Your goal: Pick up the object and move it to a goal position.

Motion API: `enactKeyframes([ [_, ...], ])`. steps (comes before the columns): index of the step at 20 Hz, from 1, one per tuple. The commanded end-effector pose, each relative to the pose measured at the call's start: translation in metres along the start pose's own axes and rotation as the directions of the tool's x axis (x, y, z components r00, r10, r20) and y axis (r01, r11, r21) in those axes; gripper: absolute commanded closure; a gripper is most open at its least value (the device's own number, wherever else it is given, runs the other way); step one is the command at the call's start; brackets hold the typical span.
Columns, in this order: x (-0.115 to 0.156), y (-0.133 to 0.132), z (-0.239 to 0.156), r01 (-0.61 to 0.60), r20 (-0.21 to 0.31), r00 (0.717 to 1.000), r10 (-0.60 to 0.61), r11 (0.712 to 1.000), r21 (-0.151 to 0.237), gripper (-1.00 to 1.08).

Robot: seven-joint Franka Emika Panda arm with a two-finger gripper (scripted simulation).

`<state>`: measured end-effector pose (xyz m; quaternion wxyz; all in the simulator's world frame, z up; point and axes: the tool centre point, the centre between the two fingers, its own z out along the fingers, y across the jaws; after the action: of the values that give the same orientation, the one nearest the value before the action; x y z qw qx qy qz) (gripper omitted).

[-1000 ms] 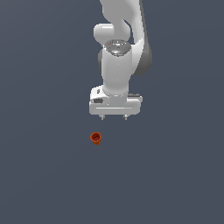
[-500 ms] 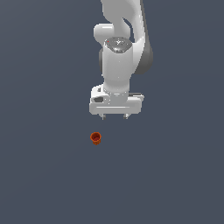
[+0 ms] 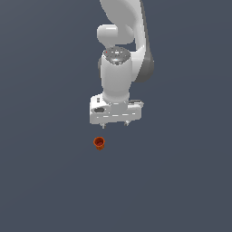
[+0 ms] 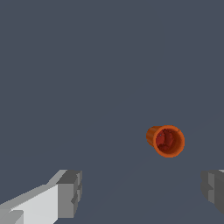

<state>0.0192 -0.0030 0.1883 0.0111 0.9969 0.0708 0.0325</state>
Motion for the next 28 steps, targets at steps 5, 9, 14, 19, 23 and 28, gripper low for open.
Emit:
enactKeyframes([
  [5,0.002,0.018,0.022,0.126,0.015,0.992,-0.126,0.992,0.003,-0.92],
  [9,0.002,0.031,0.038,0.213,0.025,0.977,-0.213,0.977,0.009,-0.92],
  [14,0.002,0.046,0.057,0.318,0.034,0.947,-0.319,0.948,0.021,-0.92],
  [19,0.0,0.061,0.076,0.413,0.039,0.91,-0.414,0.91,0.034,-0.92],
  [23,-0.001,0.07,0.088,0.468,0.04,0.882,-0.47,0.883,0.044,-0.92],
  [28,-0.002,0.077,0.097,0.514,0.04,0.856,-0.516,0.856,0.052,-0.92],
])
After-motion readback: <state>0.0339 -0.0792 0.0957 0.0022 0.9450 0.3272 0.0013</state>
